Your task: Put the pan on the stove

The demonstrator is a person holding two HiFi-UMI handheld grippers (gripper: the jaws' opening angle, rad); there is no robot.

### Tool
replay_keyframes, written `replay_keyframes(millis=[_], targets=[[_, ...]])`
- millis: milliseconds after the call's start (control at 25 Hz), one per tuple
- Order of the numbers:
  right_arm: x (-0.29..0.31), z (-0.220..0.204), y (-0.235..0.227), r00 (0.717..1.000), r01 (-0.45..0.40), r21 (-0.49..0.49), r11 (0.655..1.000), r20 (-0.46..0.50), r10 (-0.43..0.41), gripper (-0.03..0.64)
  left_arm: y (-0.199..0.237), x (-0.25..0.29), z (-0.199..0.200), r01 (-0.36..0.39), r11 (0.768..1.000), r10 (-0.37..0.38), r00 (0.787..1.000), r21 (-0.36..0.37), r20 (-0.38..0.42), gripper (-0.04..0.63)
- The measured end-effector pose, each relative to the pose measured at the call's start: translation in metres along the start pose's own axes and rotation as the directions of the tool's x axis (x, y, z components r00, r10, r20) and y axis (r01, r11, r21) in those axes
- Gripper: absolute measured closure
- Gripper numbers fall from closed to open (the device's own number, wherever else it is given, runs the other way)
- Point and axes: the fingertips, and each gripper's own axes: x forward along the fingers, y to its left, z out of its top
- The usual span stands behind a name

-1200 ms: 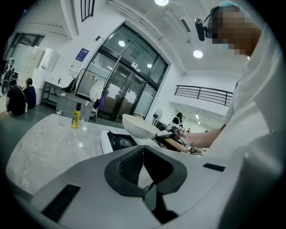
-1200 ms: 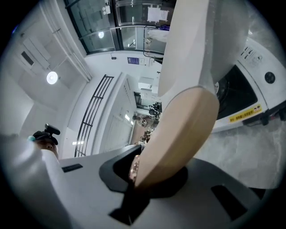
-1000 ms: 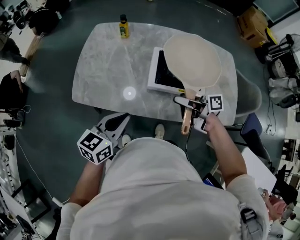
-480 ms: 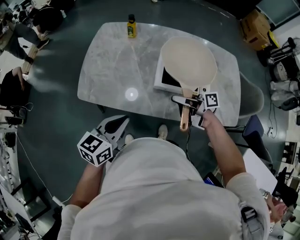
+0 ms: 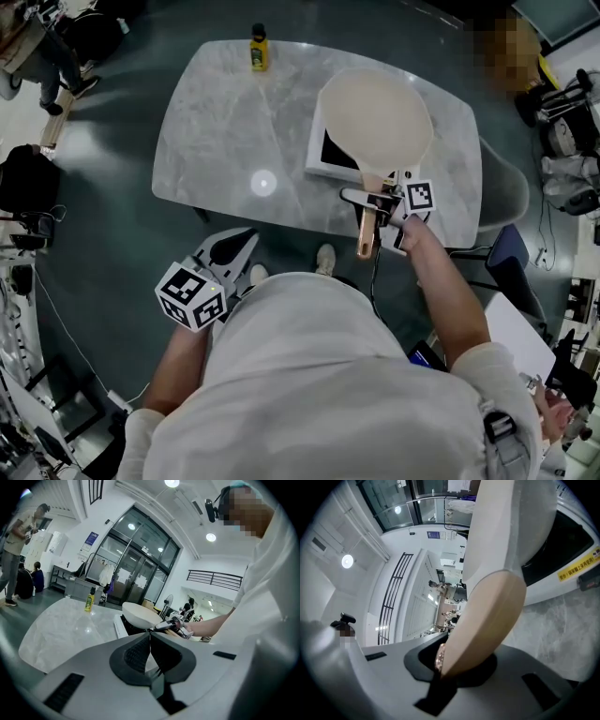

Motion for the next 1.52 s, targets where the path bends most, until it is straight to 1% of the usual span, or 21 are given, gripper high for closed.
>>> replay_keyframes(millis=[120,440,600,680,920,1280,1440,1520], targets=[[0.0,-0.002,-0.004,1.0,0.009,0.008,1.0,-0.004,-0.009,0.558,-0.002,0.004,0.0,0.0,1.0,0.0,1.0,-0.003,-0.002,0.577],[0.0,-0.002,-0.006,1.0,0.0,0.017,1.0,-0.011,0.0,0.552,-0.003,0.009,0.001,0.001,1.0,-0.001,1.0,-0.007,-0.003,0.577],[0.0,-0.002,-0.007,1.0,0.0,0.012,1.0,-0.007,0.0,0.541,-0.005,0.01,0.001,0.014,1.0,-0.014,1.0,-0.01,0.001,0.577],[0.0,-0.002,-0.006,1.0,0.002,0.008,1.0,-0.003,-0.002,0.528,-0.006,0.01,0.001,0.018,1.0,-0.018,1.0,-0.01,0.002,0.577],[0.0,0.001,-0.002,1.0,-0.019,0.014,1.0,0.021,0.018,0.446,-0.007,0.009,0.0,0.026,1.0,-0.026,1.0,-0.012,0.001,0.577],[-0.003,0.003,-0.003,0.996,-0.031,0.038,0.999,0.083,0.028,0.38,-0.01,0.009,0.0,0.055,0.998,-0.055,0.999,-0.005,-0.001,0.577],[-0.007,0.003,-0.003,0.994,-0.034,0.044,0.998,0.108,0.03,0.337,-0.01,0.009,-0.001,0.064,0.998,-0.064,0.998,-0.001,-0.005,0.577],[-0.009,0.002,-0.003,0.993,-0.036,0.047,0.998,0.116,0.03,0.331,-0.009,0.01,-0.001,0.068,0.998,-0.068,0.998,0.001,-0.008,0.577]])
